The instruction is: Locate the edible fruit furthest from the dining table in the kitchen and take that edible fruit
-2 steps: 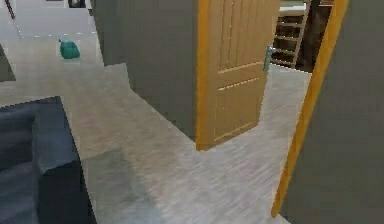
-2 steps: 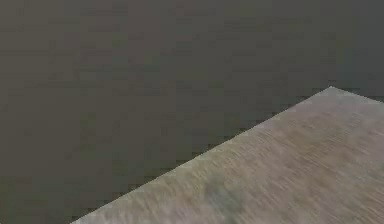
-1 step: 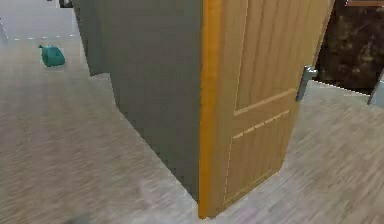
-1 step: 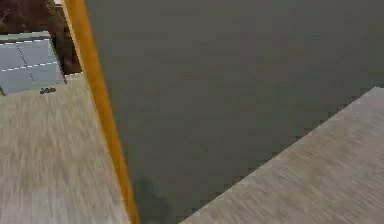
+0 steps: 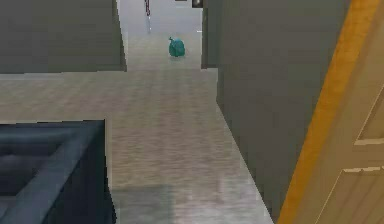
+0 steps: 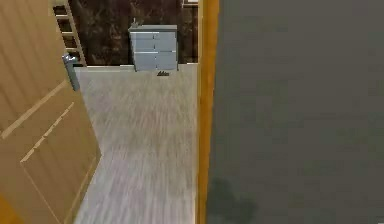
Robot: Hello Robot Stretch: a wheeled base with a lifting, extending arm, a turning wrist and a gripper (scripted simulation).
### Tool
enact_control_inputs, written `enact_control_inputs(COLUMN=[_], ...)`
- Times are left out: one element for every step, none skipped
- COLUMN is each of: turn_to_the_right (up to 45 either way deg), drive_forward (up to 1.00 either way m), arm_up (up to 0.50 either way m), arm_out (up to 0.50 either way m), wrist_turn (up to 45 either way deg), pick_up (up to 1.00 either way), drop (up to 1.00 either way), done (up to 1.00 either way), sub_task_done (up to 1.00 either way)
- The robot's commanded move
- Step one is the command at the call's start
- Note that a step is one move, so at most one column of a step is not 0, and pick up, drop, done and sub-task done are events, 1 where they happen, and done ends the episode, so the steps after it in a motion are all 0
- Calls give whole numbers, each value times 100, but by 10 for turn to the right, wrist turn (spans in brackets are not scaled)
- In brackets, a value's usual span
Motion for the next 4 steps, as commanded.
enact_control_inputs(turn_to_the_right=[0, 0, -30, 0], drive_forward=[100, 100, 0, 100], arm_up=[0, 0, 0, 0], arm_out=[0, 0, 0, 0], wrist_turn=[0, 0, 0, 0], pick_up=[0, 0, 0, 0], drop=[0, 0, 0, 0], done=[0, 0, 0, 0], sub_task_done=[0, 0, 0, 0])
